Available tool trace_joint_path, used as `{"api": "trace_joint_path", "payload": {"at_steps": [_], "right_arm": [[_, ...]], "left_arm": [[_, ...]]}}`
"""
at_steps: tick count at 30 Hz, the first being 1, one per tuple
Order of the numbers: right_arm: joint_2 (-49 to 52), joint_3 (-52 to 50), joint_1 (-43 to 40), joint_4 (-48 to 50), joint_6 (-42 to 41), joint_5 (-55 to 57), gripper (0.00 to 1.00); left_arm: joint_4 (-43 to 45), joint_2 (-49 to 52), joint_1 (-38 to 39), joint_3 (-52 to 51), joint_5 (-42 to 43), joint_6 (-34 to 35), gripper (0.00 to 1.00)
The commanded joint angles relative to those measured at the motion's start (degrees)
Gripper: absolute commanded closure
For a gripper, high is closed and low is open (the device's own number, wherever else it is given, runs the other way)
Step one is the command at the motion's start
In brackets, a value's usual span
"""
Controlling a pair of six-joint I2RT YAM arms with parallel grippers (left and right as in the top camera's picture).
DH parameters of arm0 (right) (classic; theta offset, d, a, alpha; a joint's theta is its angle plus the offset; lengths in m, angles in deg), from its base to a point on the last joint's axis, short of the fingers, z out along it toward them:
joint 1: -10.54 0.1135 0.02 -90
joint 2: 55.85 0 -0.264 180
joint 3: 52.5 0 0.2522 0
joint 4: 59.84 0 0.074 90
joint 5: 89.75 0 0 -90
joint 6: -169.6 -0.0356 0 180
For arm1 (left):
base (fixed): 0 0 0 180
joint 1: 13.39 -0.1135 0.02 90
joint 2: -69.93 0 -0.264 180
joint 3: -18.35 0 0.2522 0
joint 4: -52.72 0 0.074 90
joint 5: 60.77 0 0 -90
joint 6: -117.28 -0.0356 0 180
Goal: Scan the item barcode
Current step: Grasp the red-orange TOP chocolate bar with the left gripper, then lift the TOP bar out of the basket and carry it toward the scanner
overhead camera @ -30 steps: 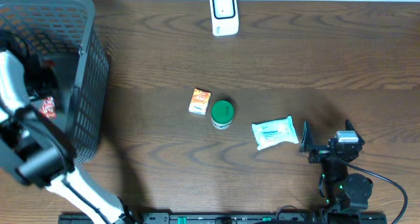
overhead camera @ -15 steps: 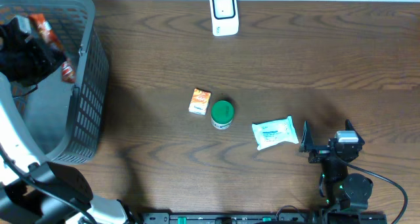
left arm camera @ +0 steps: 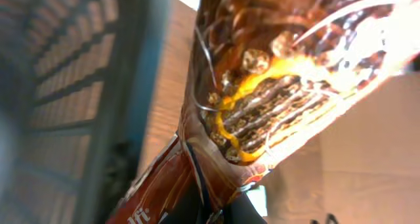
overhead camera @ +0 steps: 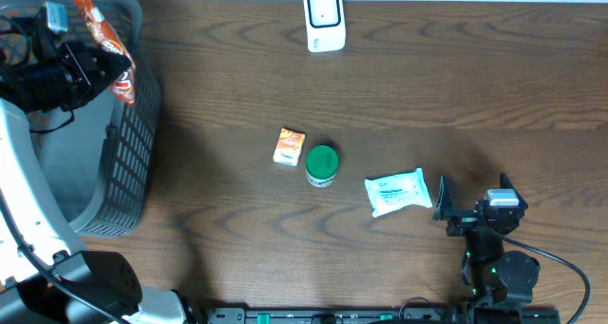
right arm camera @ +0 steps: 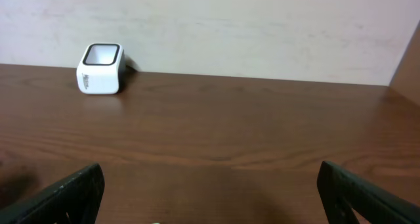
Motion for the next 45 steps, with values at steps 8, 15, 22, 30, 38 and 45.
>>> {"api": "trace_joint_path", "payload": {"at_steps": [8,15,22,30,38,45], "right_arm": [[-0.31,-0.09,-0.11,-0.24,-0.72,0.28,0.01],[-0.31,-0.09,-0.13,-0.24,-0.72,0.28,0.01],[-0.31,-0.09,-0.11,-0.24,-0.72,0.28,0.01],[-0.31,-0.09,-0.11,-0.24,-0.72,0.28,0.01],[-0.31,-0.09,-0.11,-0.24,-0.72,0.28,0.01],[-0.31,-0.09,-0.13,-0.24,-0.72,0.28,0.01]], "left_arm": [[-6.6,-1.9,7.34,-0.07,25.59,-26.38,0.93],[-13.7,-1.84,20.79,-1.18,26.03,-48.09,0.93],[-13.2,-1.81,36.48,-1.18,27.71,-58.14,0.93],[-6.51,-1.79,48.89,-1.18,32.24,-63.01,0.93],[-1.6,-1.73,54.01,-1.18,34.01,-62.03,0.93],[-1.57,-1.68,54.49,-1.18,34.01,-52.78,0.93]]}}
